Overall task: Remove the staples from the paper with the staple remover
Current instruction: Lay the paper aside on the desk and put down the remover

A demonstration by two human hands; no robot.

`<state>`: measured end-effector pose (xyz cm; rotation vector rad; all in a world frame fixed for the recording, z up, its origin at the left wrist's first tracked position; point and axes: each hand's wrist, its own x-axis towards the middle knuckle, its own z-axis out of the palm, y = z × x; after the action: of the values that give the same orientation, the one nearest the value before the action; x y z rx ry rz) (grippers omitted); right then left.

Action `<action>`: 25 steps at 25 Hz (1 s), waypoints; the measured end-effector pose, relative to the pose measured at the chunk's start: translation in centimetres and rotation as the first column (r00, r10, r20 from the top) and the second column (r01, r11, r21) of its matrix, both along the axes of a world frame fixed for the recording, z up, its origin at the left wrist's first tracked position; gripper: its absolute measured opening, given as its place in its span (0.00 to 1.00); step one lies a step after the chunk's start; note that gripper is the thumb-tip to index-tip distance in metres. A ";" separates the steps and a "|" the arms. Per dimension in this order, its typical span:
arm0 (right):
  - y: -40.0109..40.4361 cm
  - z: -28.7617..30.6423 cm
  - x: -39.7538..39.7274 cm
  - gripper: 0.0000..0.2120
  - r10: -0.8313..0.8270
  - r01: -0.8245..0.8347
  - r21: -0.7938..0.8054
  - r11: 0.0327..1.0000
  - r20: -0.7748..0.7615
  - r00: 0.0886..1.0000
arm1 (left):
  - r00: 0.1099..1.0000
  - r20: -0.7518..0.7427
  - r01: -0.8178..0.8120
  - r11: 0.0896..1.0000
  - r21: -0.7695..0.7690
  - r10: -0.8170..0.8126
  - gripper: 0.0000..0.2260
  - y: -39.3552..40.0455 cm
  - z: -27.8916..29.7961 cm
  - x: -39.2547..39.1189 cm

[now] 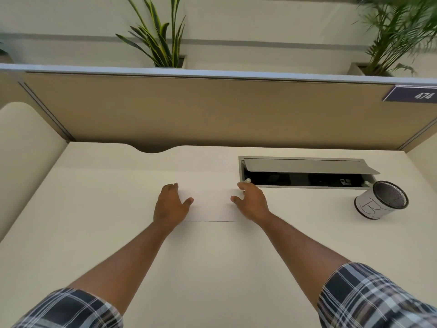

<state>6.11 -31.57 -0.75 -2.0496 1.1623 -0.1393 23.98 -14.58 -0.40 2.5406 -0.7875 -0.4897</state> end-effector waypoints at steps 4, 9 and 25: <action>2.7 2.6 -3.9 0.35 0.150 -0.161 -0.082 0.984 -0.124 0.981 | 0.985 0.058 0.157 0.986 0.061 -0.161 0.37 2.5 1.4 -4.1; 6.0 4.5 -9.8 0.39 0.245 -0.315 -0.265 0.911 -0.266 0.932 | 0.913 0.180 0.353 0.930 0.105 -0.367 0.38 4.6 2.9 -10.2; 7.9 3.0 -31.3 0.37 0.100 -0.211 -0.336 0.918 -0.319 0.942 | 0.785 0.186 0.575 0.807 0.135 -0.591 0.38 3.0 1.4 -29.1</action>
<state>-25.17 -23.65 2.27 -2.5565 1.2118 0.0374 -5.07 -11.56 1.03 2.3994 -1.6960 -0.4254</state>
